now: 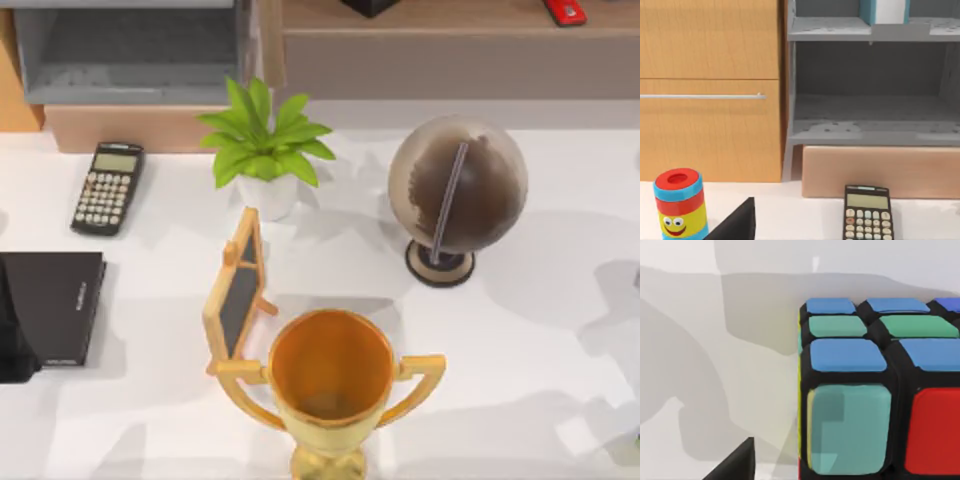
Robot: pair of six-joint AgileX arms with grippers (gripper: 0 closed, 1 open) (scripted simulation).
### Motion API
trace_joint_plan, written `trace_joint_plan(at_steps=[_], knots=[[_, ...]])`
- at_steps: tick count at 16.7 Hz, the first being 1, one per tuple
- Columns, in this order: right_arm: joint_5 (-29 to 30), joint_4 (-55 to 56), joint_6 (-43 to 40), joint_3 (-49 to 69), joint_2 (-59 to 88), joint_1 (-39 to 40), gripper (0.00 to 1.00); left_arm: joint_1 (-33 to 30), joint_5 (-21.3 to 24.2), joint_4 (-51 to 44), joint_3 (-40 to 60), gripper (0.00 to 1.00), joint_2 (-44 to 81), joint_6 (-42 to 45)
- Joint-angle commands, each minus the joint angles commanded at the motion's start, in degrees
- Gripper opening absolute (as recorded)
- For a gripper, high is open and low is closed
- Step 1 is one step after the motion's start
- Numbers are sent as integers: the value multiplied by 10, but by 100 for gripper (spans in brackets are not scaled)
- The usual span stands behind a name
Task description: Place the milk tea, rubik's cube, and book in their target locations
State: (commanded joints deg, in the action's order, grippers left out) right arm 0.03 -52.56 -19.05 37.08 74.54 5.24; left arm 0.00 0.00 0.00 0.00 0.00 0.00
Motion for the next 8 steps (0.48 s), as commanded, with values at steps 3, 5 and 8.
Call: trace_joint_plan(at_steps=[3, 5, 8], knots=[[0, 0, 0, 0, 0, 0, 85, 0, 0, 0, 0, 100, 0, 0], [0, 0, 0, 0, 0, 0, 70, 0, 0, 0, 0, 100, 0, 0], [0, 0, 0, 0, 0, 0, 47, 0, 0, 0, 0, 100, 0, 0]])
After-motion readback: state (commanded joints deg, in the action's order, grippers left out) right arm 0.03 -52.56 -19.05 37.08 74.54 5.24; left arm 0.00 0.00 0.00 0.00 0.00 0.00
